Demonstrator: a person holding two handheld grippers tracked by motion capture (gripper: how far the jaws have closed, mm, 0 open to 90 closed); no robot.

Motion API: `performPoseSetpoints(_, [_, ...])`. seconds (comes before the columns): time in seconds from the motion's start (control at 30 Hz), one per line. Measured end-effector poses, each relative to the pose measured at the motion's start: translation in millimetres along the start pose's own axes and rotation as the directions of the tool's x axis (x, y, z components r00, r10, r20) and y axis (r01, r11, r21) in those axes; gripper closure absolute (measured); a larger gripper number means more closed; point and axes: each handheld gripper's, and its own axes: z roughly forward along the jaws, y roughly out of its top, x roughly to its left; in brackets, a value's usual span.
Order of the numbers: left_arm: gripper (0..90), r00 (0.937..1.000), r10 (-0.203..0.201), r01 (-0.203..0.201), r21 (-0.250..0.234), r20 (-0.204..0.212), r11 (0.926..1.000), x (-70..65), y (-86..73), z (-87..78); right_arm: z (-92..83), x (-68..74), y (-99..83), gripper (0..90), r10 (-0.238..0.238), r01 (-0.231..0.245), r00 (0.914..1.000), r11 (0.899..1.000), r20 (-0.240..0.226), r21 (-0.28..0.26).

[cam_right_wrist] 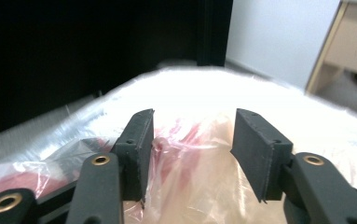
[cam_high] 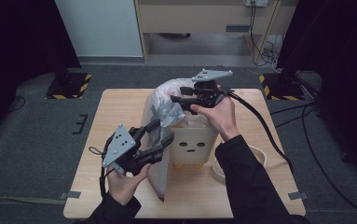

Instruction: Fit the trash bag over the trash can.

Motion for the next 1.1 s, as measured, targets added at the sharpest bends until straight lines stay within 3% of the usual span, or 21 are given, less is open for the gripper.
performPoseSetpoints(0.07, [30.5,0.9996,-0.001,0.001,0.003,-0.028,1.0,1.4,-4.9,-6.7,4.5,0.3,-1.8,45.4,0.0,0.0,1.0,1.0,-0.003,0.028])
performPoseSetpoints(0.2, [26.1,0.9974,-0.025,0.026,0.013,-0.068,0.9996,6.6,-18.0,-12.7,11.9,0.4,-5.0,39.0,0.02,-0.018,0.9997,0.995,-0.013,0.1])
performPoseSetpoints(0.33, [26.1,0.9969,-0.042,0.043,0.018,-0.066,0.9989,7.9,-26.0,-6.1,19.0,-0.3,-8.8,32.6,0.016,-0.015,0.9999,0.985,-0.003,0.169])
performPoseSetpoints(0.5, [31.8,0.9958,-0.061,0.06,-0.018,-0.069,0.9981,7.2,-25.6,-1.9,19.5,-0.9,-9.1,31.1,0.009,-0.008,0.9999,0.983,-0.006,0.186])
performPoseSetpoints(0.57, [35.8,0.9953,-0.072,0.07,-0.028,-0.065,0.9971,8.0,-24.9,-1.7,16.2,-1.6,-7.4,32.4,0.002,-0.001,1.0,0.987,-0.004,0.161])
performPoseSetpoints(0.67, [44.0,0.9946,-0.087,0.085,-0.036,-0.057,0.9957,9.4,-24.2,-0.2,5.7,-2.8,-0.9,34.4,0.014,-0.014,0.9999,0.998,0.003,0.064])
performPoseSetpoints(0.77, [51.8,0.9942,-0.092,0.089,-0.043,-0.056,0.9951,10.4,-22.0,1.9,-6.3,-5.4,5.4,36.3,0.025,-0.024,0.9994,0.999,0.025,-0.03])
performPoseSetpoints(0.93, [70.8,0.9952,-0.083,0.081,-0.05,-0.052,0.9955,9.7,-13.6,3.2,-21.1,-6.9,12.3,38.2,0.035,-0.03,0.9991,0.987,0.025,-0.161])
performPoseSetpoints(1.1, [79.0,0.9966,-0.074,0.072,-0.051,-0.035,0.9961,6.3,-3.4,11.2,-28.6,-7.9,16.1,38.7,0.043,-0.039,0.999,0.971,0.012,-0.237])
